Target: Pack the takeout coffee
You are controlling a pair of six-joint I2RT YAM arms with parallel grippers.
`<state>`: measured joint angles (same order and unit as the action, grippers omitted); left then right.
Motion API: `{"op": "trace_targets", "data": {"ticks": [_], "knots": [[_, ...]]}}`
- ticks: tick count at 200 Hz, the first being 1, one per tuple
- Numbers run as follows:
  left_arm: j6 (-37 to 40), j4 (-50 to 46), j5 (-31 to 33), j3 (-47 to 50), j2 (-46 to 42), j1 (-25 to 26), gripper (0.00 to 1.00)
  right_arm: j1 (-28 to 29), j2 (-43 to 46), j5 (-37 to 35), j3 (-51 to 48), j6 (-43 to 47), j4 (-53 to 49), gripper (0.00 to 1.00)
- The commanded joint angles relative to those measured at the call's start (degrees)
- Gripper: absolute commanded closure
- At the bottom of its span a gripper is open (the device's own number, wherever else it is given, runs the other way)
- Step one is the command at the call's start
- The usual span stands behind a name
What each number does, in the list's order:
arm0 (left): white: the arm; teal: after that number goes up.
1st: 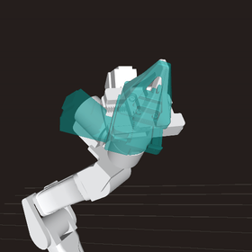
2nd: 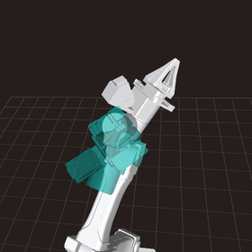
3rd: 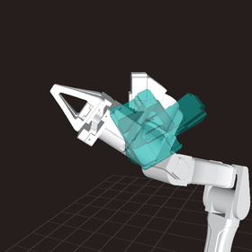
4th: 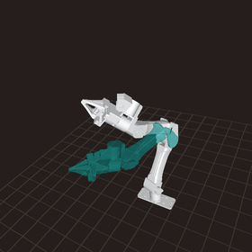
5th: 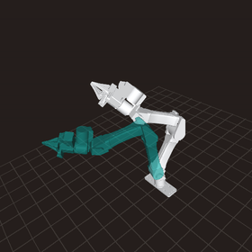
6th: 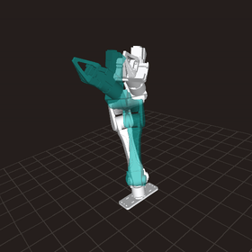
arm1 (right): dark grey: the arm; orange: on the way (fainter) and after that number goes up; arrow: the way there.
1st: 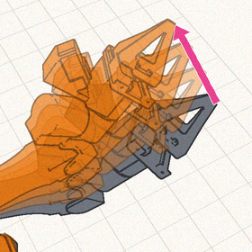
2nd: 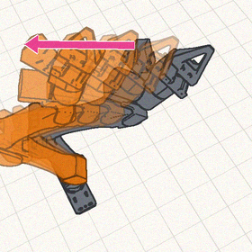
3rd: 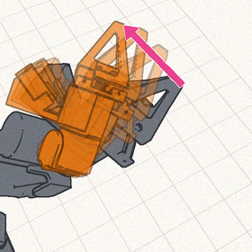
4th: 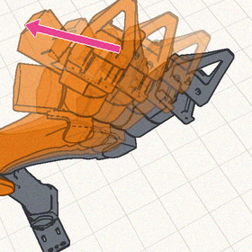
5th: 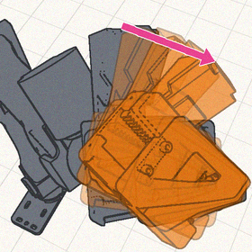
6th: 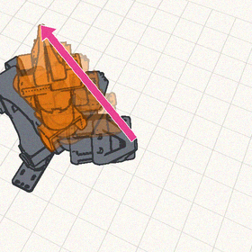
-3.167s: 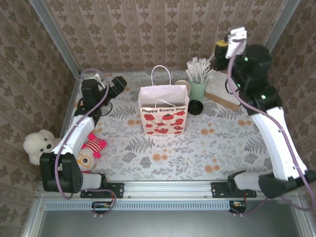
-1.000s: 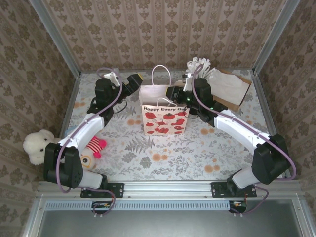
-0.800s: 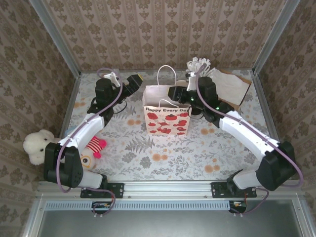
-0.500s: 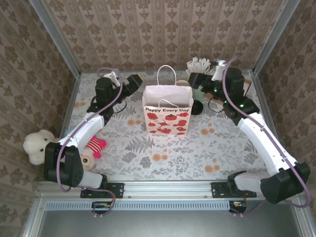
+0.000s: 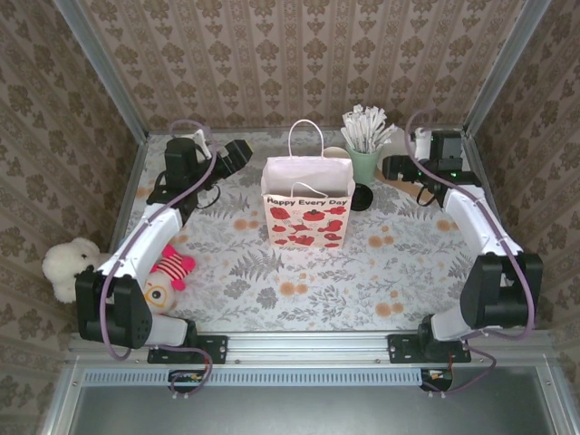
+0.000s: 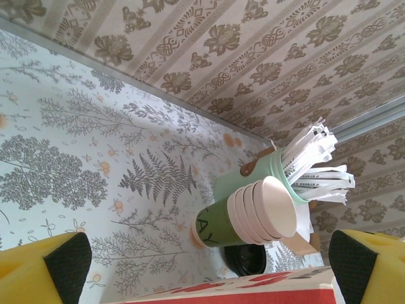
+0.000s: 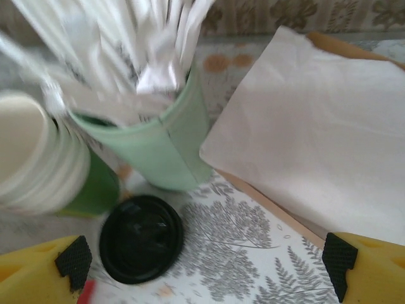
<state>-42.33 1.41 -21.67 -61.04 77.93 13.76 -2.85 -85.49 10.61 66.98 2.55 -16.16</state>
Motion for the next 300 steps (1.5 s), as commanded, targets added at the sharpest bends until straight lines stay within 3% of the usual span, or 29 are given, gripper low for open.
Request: {"op": "trace_targets", "data": {"ticks": [1,37,87,126,197,221,257,300], "knots": [[2.0,-1.3,1.1,0.3,-2.2,-0.8,0.00,-0.1,-3.9,2.9,-1.9,19.7,4.1,0.04],[1.3,-1.4,0.2,0.3,-2.2,-1.2,0.00,-1.5,-8.7,9.4,-5.9,36.8,13.5,0.07],[1.3,-1.6,1.3,0.9,-3.3,-1.4,0.00,-1.4,-17.4,8.2,-4.5,52.2,20.8,0.13],[1.0,-1.6,2.2,1.6,-3.7,-1.6,0.00,-1.4,-22.3,7.4,-3.0,57.2,28.0,0.19],[0.0,-0.7,2.9,1.8,-3.0,-1.7,0.00,0.1,-27.5,8.4,2.5,59.5,28.8,0.32],[0.0,-0.7,2.9,1.7,-2.8,-1.8,0.00,0.6,-28.8,8.6,3.8,59.4,28.4,0.40],[-0.3,-0.6,2.6,2.0,-2.9,-1.8,0.00,0.7,-28.5,8.7,4.3,58.3,28.9,0.65],[-0.8,0.1,2.4,2.8,-3.1,-1.9,0.00,0.5,-26.4,9.0,4.2,58.9,26.0,0.85]]}}
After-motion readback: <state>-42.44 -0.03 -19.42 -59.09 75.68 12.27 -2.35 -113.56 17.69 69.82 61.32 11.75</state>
